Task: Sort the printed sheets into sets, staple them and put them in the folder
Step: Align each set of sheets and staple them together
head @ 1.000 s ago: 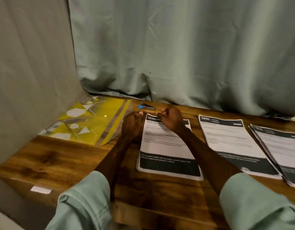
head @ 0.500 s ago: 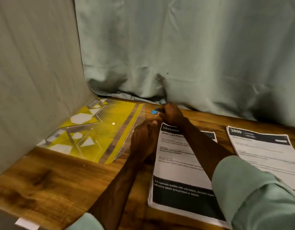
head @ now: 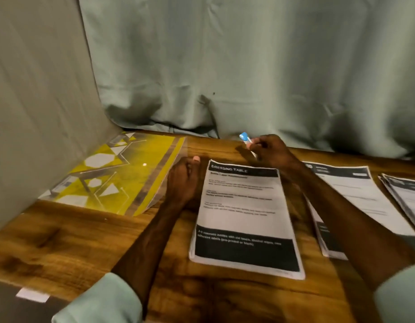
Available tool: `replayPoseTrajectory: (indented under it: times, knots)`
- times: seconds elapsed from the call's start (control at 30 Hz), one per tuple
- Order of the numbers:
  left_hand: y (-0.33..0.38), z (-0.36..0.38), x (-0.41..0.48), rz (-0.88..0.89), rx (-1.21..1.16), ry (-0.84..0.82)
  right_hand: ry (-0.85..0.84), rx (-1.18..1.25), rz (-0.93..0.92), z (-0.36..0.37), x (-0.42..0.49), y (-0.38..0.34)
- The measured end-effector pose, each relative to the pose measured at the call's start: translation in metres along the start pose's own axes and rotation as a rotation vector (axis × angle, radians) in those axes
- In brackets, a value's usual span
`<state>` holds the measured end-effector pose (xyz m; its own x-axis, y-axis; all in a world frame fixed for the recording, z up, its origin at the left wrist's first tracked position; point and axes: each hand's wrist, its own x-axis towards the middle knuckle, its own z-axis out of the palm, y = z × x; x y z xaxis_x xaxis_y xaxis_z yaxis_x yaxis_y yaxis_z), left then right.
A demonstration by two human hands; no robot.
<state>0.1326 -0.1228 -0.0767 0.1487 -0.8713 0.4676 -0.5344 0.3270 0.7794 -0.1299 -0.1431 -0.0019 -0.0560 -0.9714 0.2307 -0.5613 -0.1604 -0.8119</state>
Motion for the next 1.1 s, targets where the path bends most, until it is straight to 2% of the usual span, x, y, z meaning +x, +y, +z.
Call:
replayPoseTrajectory:
  times: [0.17,0.33,0.47,0.57,0.7,0.87,1.0,1.1]
  knots:
    - [0.013,-0.004,-0.003,0.075,-0.004,0.054,0.076,0.287,0.061,-0.038,-0.115,-0.009]
    - [0.052,0.000,-0.007,0.279,0.044,-0.049,-0.115,0.339,0.055,-0.014,-0.177,-0.005]
    - [0.097,0.015,-0.003,0.339,0.053,-0.137,-0.163,0.326,0.030,0.005,-0.188,0.000]
    - [0.114,0.034,0.006,0.361,0.036,-0.297,-0.144,0.350,0.049,0.007,-0.189,0.009]
    - [0.118,0.066,0.026,0.300,0.141,-0.509,-0.122,0.375,0.041,0.010,-0.191,0.018]
    - [0.101,0.118,0.028,0.435,0.239,-0.762,-0.108,0.449,0.037,0.013,-0.185,0.026]
    - [0.086,0.143,0.021,0.558,0.393,-0.732,-0.089,0.490,0.071,0.014,-0.182,0.028]
    - [0.076,0.149,0.020,0.609,0.419,-0.683,-0.058,0.510,0.089,0.014,-0.181,0.028]
